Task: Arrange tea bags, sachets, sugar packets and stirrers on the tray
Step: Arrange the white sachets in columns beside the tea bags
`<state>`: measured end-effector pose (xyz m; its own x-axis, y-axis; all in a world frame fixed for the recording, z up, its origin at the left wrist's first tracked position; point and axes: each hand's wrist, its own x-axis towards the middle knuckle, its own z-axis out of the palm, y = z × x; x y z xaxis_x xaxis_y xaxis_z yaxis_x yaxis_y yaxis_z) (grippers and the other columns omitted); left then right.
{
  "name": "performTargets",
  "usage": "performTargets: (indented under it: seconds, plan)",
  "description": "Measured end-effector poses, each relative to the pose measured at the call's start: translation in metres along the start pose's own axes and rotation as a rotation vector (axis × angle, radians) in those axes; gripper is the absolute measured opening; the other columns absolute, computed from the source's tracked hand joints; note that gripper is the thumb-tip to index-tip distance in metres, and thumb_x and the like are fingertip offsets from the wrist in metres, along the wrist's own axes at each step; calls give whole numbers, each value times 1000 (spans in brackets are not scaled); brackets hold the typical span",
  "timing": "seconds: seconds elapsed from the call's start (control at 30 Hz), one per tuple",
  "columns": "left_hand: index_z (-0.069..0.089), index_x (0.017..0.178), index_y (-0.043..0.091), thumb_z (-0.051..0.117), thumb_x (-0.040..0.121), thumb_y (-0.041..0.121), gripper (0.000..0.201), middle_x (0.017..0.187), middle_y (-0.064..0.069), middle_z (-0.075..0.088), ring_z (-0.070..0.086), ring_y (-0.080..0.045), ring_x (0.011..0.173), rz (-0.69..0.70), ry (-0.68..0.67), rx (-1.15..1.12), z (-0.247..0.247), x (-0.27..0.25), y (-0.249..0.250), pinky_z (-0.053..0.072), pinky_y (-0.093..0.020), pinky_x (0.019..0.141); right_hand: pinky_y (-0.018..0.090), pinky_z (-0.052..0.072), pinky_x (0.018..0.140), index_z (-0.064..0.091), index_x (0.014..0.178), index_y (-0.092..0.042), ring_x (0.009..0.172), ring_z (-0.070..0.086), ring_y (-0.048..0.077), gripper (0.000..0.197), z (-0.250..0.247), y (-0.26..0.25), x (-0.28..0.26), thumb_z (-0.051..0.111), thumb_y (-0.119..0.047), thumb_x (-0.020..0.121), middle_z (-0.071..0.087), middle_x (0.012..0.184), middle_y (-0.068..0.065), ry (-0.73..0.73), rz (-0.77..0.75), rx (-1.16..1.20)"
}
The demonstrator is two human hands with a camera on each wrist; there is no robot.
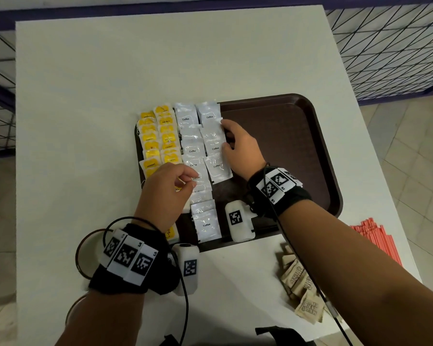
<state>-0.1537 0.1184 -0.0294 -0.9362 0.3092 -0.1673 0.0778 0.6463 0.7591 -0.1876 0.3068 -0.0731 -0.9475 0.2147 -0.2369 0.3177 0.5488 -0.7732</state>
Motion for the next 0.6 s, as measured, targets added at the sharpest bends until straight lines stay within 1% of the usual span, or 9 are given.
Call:
performTargets:
  seconds: [0.1,0.17,0.3,0.43,0.5,0.53,0.6]
  plan:
    - [68,92,18,66,83,9,14,87,0,62,55,-2,71,9,8,-3,1,-1,-2,37,1,64,40,43,103,44,135,-13,117,54,23,55,1,0,1,46,2,82,58,127,7,25,-2,19]
    - [68,92,18,66,82,8,14,86,0,62,54,-3,71,13,12,-14,2,-2,-2,36,1,65,41,43,102,45,133,-13,115,55,24,56,1,0,2,45,4,80,60,124,6,29,-8,29]
    - [68,92,18,66,83,8,14,86,0,62,54,-4,72,15,16,-21,3,-3,-3,35,2,64,42,43,102,45,132,-13,117,52,26,55,0,1,5,44,5,81,59,125,7,29,-16,20]
    - [68,92,18,66,82,7,15,86,1,62,54,-3,72,8,13,-23,4,-2,-6,36,1,65,39,43,102,46,132,-14,117,53,22,53,-1,0,9,45,3,82,59,125,6,35,-8,44]
    - [68,94,17,65,83,7,15,88,1,63,55,-2,73,13,19,-35,5,-1,-7,37,1,66,34,43,103,46,132,-13,116,54,19,53,-1,-2,10,46,3,82,59,125,5,33,-12,70]
    - [68,96,16,63,85,8,15,92,1,64,56,-2,76,13,24,-44,6,1,-6,38,-1,67,28,43,101,47,132,-13,113,55,16,52,-2,-3,10,46,4,82,59,125,4,37,-12,87]
    - [67,104,17,56,90,10,19,103,3,64,58,-3,84,-16,32,-84,8,9,-3,40,-3,72,16,41,95,46,132,-12,107,55,11,52,-4,-4,9,45,5,83,59,124,3,41,2,129]
